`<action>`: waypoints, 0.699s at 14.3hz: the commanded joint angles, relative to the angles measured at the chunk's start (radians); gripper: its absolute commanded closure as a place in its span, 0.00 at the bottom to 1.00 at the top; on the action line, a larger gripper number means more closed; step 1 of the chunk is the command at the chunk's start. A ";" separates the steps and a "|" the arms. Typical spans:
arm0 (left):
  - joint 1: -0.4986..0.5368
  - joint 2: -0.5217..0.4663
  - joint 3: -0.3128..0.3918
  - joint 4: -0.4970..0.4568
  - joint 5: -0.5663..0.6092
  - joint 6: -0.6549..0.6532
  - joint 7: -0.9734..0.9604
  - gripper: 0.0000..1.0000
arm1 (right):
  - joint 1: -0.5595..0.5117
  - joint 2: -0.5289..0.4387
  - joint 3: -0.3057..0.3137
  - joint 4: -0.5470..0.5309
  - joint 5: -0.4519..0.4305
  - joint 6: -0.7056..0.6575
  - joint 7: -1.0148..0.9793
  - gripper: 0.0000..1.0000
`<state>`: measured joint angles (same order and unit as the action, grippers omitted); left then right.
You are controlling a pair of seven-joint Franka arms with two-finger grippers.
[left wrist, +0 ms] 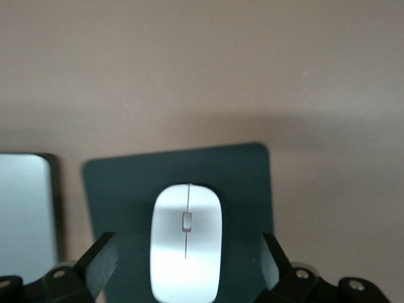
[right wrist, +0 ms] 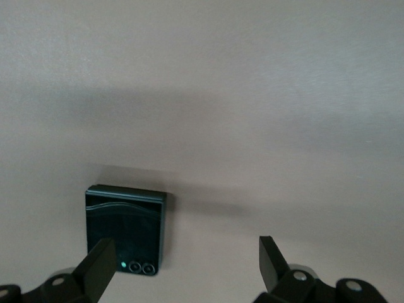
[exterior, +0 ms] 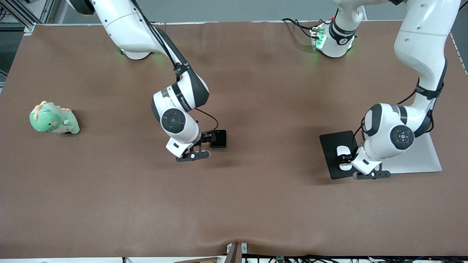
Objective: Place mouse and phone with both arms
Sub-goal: 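Release the mouse on the mousepad while the right gripper nears the phone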
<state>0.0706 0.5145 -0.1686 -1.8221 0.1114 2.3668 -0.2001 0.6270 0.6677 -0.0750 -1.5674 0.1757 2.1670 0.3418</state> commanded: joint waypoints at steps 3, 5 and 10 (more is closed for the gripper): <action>0.009 -0.163 -0.011 0.163 0.021 -0.293 0.031 0.00 | 0.048 0.073 -0.009 0.049 0.021 0.040 0.095 0.00; 0.011 -0.180 -0.012 0.283 0.017 -0.482 0.036 0.00 | 0.056 0.093 -0.008 0.063 0.031 0.040 0.111 0.00; 0.009 -0.323 -0.012 0.322 -0.027 -0.655 0.045 0.00 | 0.080 0.134 -0.008 0.089 0.068 0.051 0.134 0.00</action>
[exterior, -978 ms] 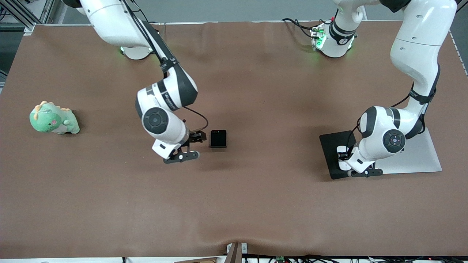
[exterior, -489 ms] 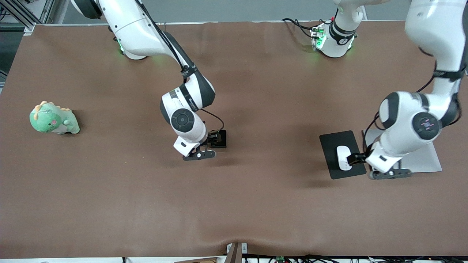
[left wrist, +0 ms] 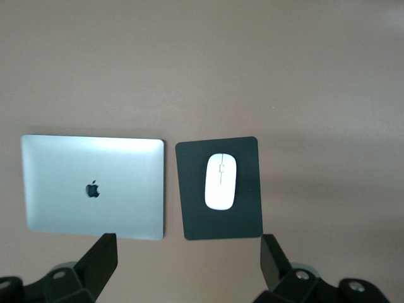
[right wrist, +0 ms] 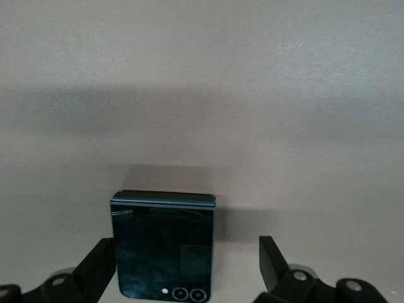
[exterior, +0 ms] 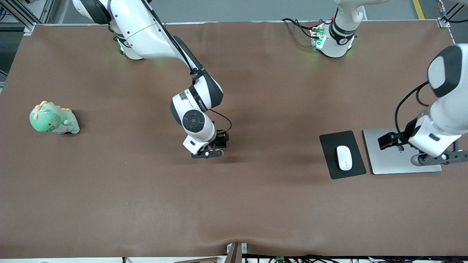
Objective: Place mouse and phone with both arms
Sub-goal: 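Grasp the black phone with the right gripper while the left gripper withdraws, then lift and carry the phone with the right gripper toward the plush toy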
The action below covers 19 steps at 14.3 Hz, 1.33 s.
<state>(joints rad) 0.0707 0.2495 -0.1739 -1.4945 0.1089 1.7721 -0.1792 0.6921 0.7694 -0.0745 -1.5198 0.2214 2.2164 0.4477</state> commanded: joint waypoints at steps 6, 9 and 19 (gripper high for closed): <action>0.006 -0.180 -0.007 -0.015 -0.037 -0.204 0.053 0.00 | 0.037 0.057 -0.008 0.047 0.021 0.031 0.065 0.00; 0.004 -0.202 -0.007 -0.024 -0.064 -0.224 0.053 0.00 | 0.058 0.065 -0.010 0.047 0.012 0.032 0.062 0.03; -0.028 -0.259 -0.002 -0.082 -0.080 -0.226 0.038 0.00 | 0.028 0.031 -0.019 0.139 0.006 -0.162 0.062 1.00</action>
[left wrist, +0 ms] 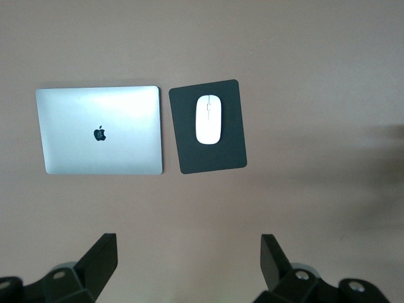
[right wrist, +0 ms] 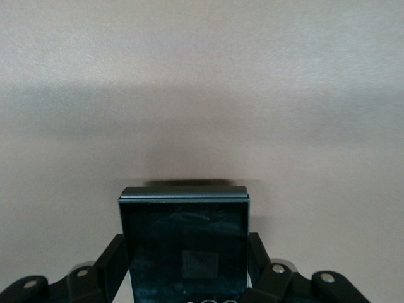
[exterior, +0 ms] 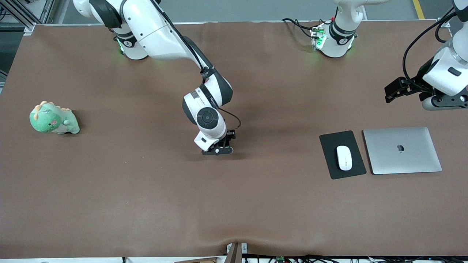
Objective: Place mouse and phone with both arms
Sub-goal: 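Lift and carry the phone with the right gripper toward the plush toy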
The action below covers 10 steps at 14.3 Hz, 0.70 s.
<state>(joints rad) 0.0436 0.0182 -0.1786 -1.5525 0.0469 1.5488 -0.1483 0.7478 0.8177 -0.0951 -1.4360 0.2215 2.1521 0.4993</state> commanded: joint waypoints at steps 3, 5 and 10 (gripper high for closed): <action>0.007 -0.035 0.004 -0.018 -0.016 -0.013 0.023 0.00 | -0.093 -0.070 0.003 0.051 0.019 -0.205 0.089 1.00; 0.009 -0.037 0.004 -0.014 -0.016 -0.030 0.021 0.00 | -0.096 -0.109 -0.012 0.045 0.002 -0.283 0.117 1.00; 0.009 -0.053 0.010 -0.011 -0.016 -0.073 0.010 0.00 | -0.125 -0.262 -0.081 -0.110 -0.016 -0.339 0.046 1.00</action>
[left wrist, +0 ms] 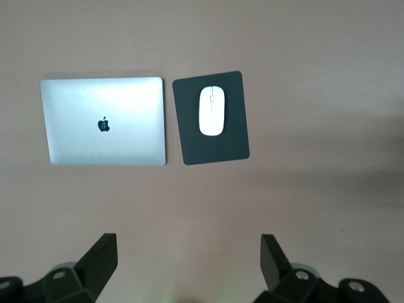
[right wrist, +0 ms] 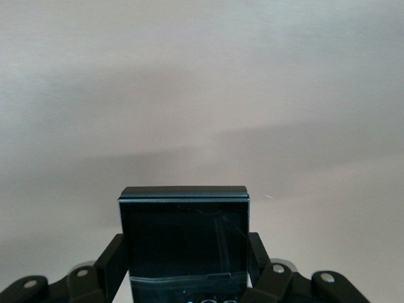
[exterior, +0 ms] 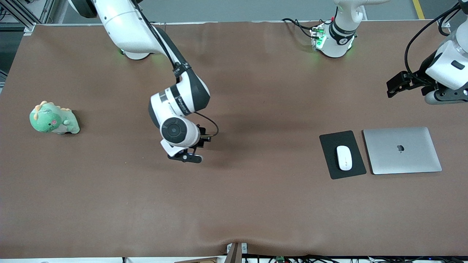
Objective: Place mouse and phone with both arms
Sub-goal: 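Lift and carry the phone with the right gripper toward the plush toy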
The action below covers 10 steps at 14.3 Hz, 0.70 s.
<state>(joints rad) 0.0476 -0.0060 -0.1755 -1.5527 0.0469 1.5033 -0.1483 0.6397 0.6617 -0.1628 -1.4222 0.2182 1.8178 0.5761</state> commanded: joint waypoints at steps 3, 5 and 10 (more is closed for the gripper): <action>0.008 -0.039 0.010 -0.010 -0.016 -0.031 0.016 0.00 | -0.055 -0.178 -0.017 -0.201 -0.016 0.001 -0.067 1.00; 0.008 -0.037 0.010 -0.012 -0.016 -0.031 0.012 0.00 | -0.107 -0.232 -0.017 -0.250 -0.016 0.003 -0.135 1.00; 0.006 -0.034 0.008 -0.012 -0.016 -0.028 0.010 0.00 | -0.172 -0.327 -0.017 -0.394 -0.049 0.067 -0.202 1.00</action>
<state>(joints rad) 0.0507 -0.0229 -0.1681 -1.5529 0.0469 1.4827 -0.1483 0.4887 0.4132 -0.1953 -1.7060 0.2033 1.8310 0.3885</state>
